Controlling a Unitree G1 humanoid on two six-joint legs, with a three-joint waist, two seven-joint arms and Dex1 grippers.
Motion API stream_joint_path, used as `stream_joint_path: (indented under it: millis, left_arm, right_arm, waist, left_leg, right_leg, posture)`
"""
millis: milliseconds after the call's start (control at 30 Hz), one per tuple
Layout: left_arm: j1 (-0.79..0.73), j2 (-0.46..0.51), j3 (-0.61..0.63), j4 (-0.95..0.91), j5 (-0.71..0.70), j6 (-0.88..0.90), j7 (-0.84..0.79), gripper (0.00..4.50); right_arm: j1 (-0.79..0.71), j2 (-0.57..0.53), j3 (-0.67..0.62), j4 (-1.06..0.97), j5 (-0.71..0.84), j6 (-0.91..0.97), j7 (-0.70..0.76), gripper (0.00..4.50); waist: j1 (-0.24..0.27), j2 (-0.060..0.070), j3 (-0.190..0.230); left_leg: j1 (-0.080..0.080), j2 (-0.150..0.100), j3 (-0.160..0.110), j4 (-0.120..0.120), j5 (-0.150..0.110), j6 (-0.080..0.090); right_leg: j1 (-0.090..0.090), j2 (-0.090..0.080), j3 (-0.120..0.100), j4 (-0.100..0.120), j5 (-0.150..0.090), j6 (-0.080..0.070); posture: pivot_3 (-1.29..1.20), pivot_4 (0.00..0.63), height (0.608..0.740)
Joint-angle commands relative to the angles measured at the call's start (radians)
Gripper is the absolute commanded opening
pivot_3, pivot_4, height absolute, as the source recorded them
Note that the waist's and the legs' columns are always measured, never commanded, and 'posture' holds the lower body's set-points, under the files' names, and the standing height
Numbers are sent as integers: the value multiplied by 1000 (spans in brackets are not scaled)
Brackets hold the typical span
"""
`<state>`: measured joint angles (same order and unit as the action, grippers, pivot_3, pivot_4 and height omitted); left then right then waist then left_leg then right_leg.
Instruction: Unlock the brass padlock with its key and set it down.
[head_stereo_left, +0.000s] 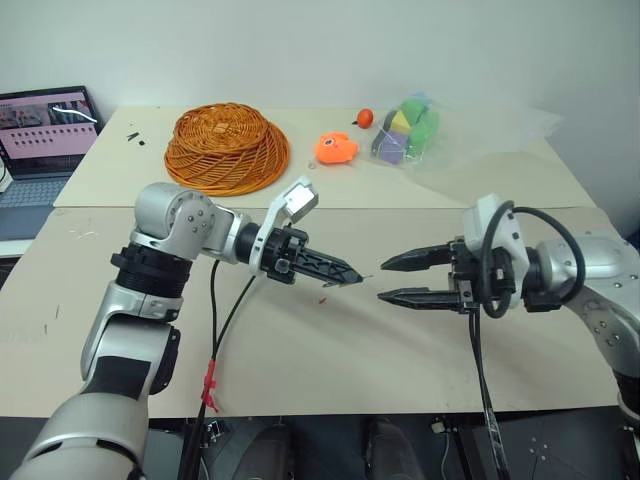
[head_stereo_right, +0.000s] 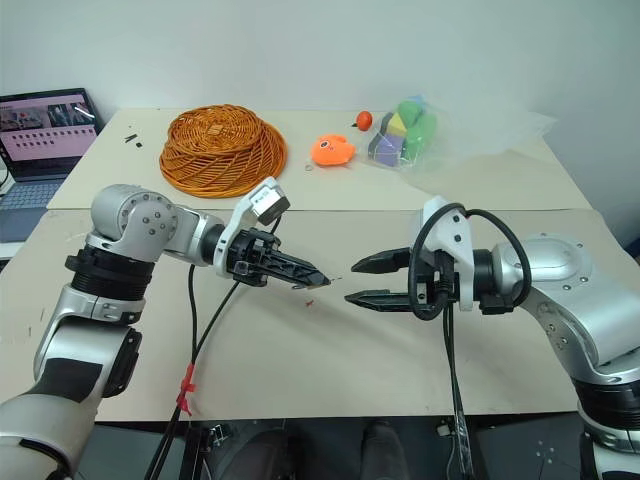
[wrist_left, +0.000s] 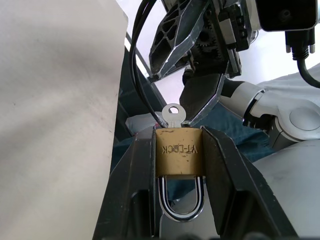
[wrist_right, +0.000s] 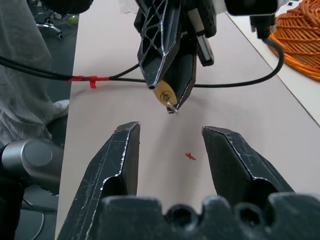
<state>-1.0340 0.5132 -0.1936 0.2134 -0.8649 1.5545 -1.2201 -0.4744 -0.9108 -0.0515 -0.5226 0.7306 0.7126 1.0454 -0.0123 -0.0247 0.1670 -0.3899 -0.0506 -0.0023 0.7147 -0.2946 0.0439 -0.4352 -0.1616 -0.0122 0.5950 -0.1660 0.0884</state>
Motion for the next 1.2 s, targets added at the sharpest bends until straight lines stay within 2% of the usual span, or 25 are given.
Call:
stream_joint_path:
  millis: [33,467,1200]
  left_arm:
    - [-9,12,-1,-13,-21,-3,-19,855]
    - [-24,-42,24,-4,-23,-13,7,855]
    - [-36,-23,20,-1,-23,-18,-11,855]
  right_arm:
    - [-23,11,-24,-14,11,-12,-16,2428]
    - [-33,47,-1,-29,2,-10,-63,2428]
    - [-21,7,-30,-23,22,0,-37,2428]
  waist:
    - [1,0,0]
    - [1,0,0]
    - [1,0,0]
  left_leg:
    - [0,0,0,0,0,0]
    - [0,0,0,0,0,0]
    - [0,0,0,0,0,0]
  right_leg:
    - [0,0,0,0,0,0]
    - [0,0,0,0,0,0]
    - [0,0,0,0,0,0]
  posture:
    - [0,150,739]
    - [0,150,739]
    - [0,150,739]
